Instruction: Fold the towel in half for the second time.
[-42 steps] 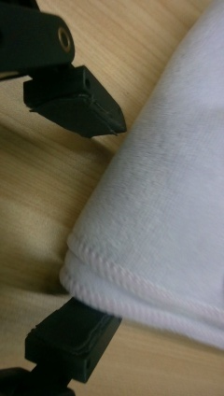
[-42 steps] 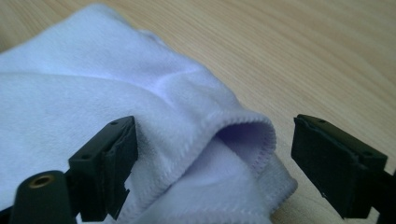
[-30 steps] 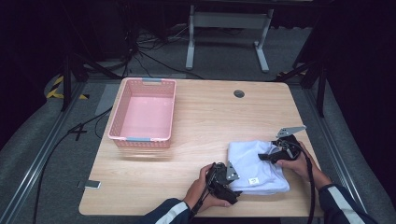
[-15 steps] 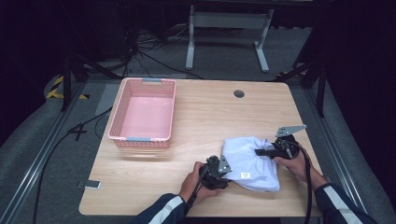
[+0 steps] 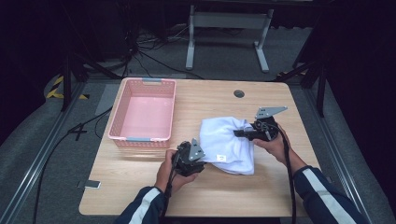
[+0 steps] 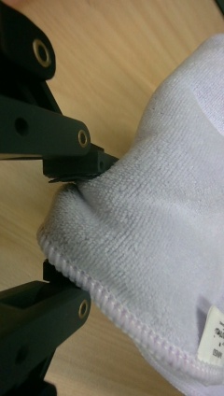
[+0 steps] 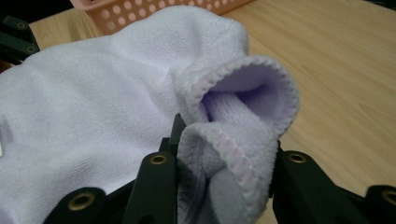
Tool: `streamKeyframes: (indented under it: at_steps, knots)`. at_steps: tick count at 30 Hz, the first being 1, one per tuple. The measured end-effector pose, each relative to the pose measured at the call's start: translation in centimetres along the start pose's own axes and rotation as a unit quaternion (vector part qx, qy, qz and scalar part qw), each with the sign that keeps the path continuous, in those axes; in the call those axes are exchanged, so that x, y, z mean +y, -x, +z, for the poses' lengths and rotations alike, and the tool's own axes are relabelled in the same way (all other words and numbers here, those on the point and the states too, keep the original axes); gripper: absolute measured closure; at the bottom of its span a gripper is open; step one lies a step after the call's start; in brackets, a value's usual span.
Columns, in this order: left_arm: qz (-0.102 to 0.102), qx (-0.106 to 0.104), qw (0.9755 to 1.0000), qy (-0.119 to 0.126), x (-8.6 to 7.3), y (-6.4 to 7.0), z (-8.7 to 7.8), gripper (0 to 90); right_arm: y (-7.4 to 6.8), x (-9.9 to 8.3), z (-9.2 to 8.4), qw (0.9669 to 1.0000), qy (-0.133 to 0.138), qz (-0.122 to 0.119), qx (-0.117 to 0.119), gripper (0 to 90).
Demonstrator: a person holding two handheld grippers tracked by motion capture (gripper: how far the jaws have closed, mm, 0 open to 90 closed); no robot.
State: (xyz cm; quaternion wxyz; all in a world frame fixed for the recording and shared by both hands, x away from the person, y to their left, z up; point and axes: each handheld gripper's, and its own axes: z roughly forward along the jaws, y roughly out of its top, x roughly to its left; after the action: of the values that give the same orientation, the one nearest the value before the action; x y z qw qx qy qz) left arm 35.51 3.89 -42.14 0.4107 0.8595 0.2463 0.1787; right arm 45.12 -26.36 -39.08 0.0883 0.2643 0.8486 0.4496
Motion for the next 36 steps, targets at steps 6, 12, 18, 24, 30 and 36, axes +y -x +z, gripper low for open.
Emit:
streamKeyframes:
  at_steps: [6, 12, 18, 24, 30, 36]
  knots:
    - [-0.014, 0.036, 0.9991, 0.016, -0.4, -2.1, -2.7, 60.9, -0.7, 3.8, 1.8, 0.9997, 0.008, -0.021, 0.007, 69.3]
    - [-0.034, 0.085, 0.9952, 0.034, -0.8, -4.6, -5.7, 61.3, -1.4, 7.9, 4.6, 0.9989, 0.02, -0.039, 0.017, 69.2]
    - [-0.055, 0.109, 0.9918, 0.037, -1.9, -6.7, -7.5, 61.4, -2.6, 11.2, 7.7, 0.9976, 0.03, -0.053, 0.031, 69.2]
    - [-0.067, 0.147, 0.9866, 0.025, -2.9, -8.8, -9.9, 61.7, -3.6, 14.3, 10.4, 0.9965, 0.035, -0.065, 0.039, 69.1]
    - [-0.075, 0.173, 0.9819, 0.012, -3.2, -10.6, -11.4, 61.6, -4.2, 16.5, 12.6, 0.9959, 0.041, -0.067, 0.044, 69.0]
    - [-0.081, 0.191, 0.978, -0.019, -3.5, -12.8, -11.7, 61.6, -4.2, 17.7, 15.5, 0.9971, 0.036, -0.055, 0.038, 68.9]
